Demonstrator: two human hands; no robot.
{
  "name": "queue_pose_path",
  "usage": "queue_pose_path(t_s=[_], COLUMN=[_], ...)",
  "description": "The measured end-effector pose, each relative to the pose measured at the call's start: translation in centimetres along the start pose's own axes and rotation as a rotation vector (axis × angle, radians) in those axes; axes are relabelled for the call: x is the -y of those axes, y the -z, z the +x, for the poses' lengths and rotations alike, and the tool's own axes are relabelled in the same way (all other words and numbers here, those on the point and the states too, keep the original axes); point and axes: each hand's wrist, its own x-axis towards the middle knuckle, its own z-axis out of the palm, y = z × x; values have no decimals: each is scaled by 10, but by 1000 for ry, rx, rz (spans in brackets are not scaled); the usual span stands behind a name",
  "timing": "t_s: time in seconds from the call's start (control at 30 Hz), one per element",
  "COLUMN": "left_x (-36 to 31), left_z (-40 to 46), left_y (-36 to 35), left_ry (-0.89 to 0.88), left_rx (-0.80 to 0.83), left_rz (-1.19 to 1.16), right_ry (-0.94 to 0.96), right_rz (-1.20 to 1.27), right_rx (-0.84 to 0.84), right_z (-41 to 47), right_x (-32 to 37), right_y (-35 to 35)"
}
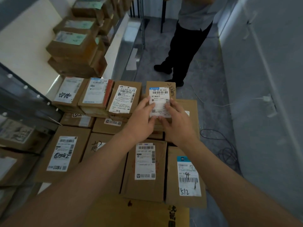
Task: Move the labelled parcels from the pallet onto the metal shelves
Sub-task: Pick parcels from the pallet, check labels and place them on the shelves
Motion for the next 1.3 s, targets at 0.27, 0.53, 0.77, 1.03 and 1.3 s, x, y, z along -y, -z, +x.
queue_pose_path(t_s=[0.27, 0.53, 0.77, 1.03, 1.3], left_x=[6, 3, 4, 0, -5], left_z=[4, -3, -11, -19, -41], left_y=[-4, -8, 0, 9, 28], left_ry=[37, 38, -5, -27, -29], left_rx=[10, -28, -64, -34, -63], left_rz=[45, 180, 265, 309, 319], right_ry=[-37, -52, -38, 24, 65], right_rz=[57, 29, 17, -24, -100], right_rx=[25, 30, 43, 43, 77], right_z=[10, 8, 5, 0, -12], right_x=[0, 4, 5, 7, 31], right_y=[-11, -16, -22, -13, 9])
